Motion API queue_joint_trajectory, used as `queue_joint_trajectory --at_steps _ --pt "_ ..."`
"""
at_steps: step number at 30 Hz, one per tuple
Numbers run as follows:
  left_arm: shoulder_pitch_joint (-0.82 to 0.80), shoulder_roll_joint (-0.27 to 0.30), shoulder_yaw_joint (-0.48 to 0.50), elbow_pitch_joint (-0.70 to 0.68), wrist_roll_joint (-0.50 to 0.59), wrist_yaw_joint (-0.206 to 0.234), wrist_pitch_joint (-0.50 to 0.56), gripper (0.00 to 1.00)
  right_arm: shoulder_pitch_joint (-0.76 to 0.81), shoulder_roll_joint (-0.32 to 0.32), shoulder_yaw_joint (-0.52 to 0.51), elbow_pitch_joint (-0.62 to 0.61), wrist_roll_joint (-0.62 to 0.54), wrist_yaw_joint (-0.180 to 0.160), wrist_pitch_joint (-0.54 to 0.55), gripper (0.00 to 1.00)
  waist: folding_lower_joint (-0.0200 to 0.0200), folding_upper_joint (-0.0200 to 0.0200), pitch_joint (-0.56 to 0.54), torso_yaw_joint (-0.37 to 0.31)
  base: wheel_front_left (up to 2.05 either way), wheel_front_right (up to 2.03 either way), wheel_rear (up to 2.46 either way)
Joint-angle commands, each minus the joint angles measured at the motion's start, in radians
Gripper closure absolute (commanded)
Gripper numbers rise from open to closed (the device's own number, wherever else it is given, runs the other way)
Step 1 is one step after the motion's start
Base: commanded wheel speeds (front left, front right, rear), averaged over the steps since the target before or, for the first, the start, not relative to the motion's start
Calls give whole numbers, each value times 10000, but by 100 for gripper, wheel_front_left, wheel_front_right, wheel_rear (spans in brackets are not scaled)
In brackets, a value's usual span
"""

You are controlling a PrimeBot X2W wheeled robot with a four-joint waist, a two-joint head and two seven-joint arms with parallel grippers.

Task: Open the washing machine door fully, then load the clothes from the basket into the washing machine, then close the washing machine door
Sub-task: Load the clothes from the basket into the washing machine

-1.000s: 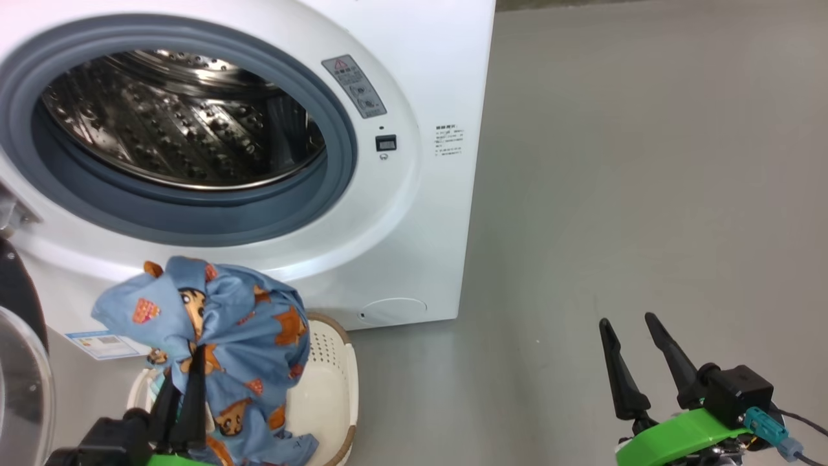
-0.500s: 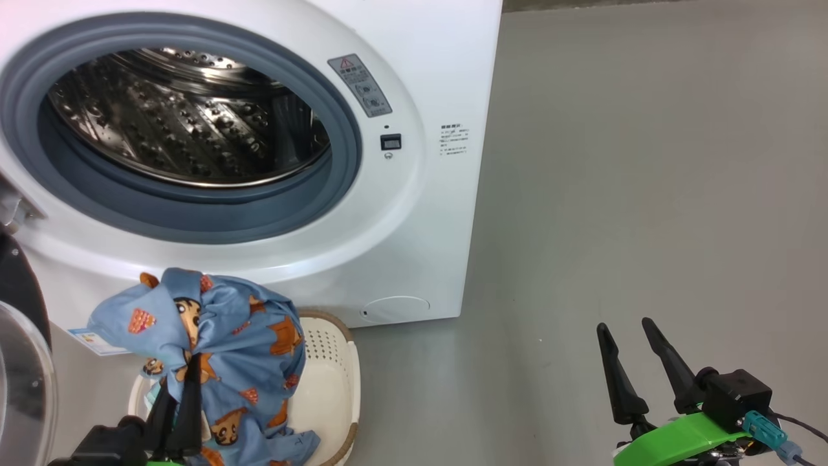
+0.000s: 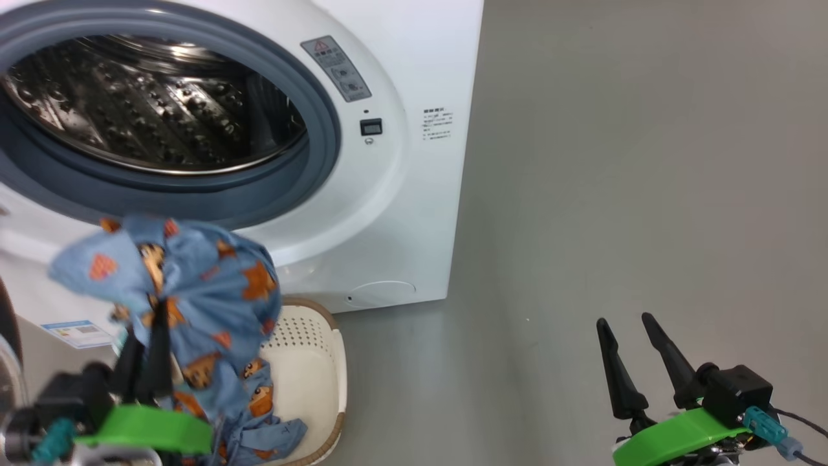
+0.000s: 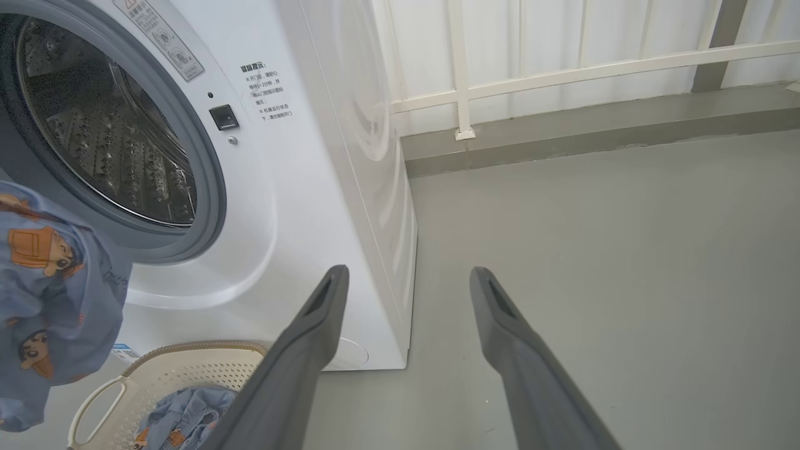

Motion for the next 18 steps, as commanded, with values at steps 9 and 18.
queue_joint_trajectory --at_steps 9,18 --pt "-2508 1156 418 620 -50 -131 -72 100 -593 -14 268 -360 256 62 -74 0 0 0 722 -521 0 0 0" --pt "-5183 2189 317 2386 -385 -172 -72 100 -802 -13 110 -807 335 62 -74 0 0 0 2103 -968 0 0 0"
